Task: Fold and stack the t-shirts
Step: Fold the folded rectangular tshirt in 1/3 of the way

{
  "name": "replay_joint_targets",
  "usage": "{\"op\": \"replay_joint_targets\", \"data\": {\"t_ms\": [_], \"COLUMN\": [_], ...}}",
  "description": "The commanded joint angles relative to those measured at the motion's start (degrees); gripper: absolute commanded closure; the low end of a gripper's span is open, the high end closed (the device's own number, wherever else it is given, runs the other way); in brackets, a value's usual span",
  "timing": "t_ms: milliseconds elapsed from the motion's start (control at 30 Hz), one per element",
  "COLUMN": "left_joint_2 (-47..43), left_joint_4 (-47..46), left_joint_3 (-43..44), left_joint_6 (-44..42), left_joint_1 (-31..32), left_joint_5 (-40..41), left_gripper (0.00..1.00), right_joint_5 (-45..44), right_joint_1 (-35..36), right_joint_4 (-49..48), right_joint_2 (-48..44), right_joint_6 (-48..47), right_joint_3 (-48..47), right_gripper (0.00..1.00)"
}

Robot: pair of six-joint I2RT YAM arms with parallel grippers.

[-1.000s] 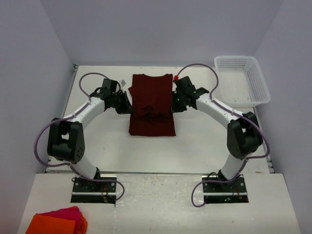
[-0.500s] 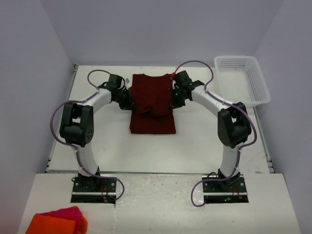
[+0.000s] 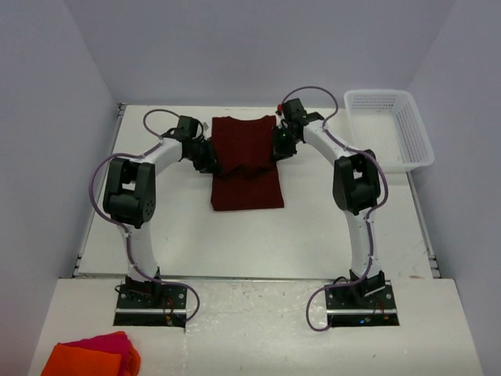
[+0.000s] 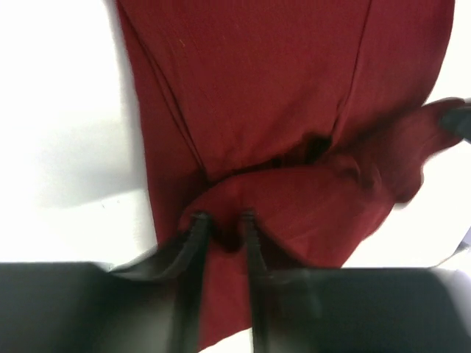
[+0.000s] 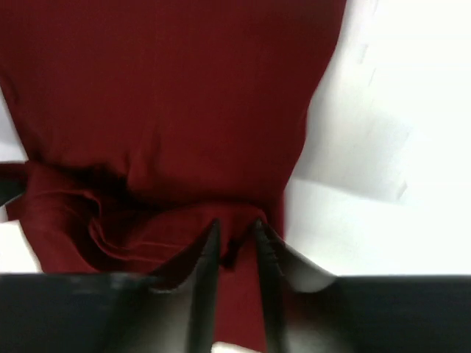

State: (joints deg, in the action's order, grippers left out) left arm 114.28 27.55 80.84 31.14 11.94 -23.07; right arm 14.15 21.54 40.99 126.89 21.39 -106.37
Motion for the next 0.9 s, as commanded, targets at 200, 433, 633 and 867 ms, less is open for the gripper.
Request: {"op": "replay_joint_targets", "data": {"t_ms": [200,433,633,867], "left_joint_2": [-12.13,-17.60,-9.19,1.38], "left_joint_4": [-6.27,-7.33,-22.08,-28.76], "left_joint_3": [12.49,3.03,-6.39,-1.83], "left_joint_6": [-5.27,0.94,6.12,7.27], "left_joint_1": [0.08,1.94,4.92,7.57], "left_joint_5": [18.20,1.04,-22.24,-27.38], "left_gripper": [0.30,0.36,1.00,1.00], "right_joint_5": [-8.08,-1.77,3.34,8.36], "right_joint_1": [-3.87,-1.95,2.27,5.70], "right_joint_4": [4.79,-2.56,-5.48,-11.81], "right_joint_2": [-1.19,-19.64,-21.51,-21.42], "right_joint_6": [-6.53,-3.99,-0.65,1.46], "right_joint_3": [-19.23,7.86,16.36,26.55], "right_gripper": [0.19,0.26,1.00,1.00]}}
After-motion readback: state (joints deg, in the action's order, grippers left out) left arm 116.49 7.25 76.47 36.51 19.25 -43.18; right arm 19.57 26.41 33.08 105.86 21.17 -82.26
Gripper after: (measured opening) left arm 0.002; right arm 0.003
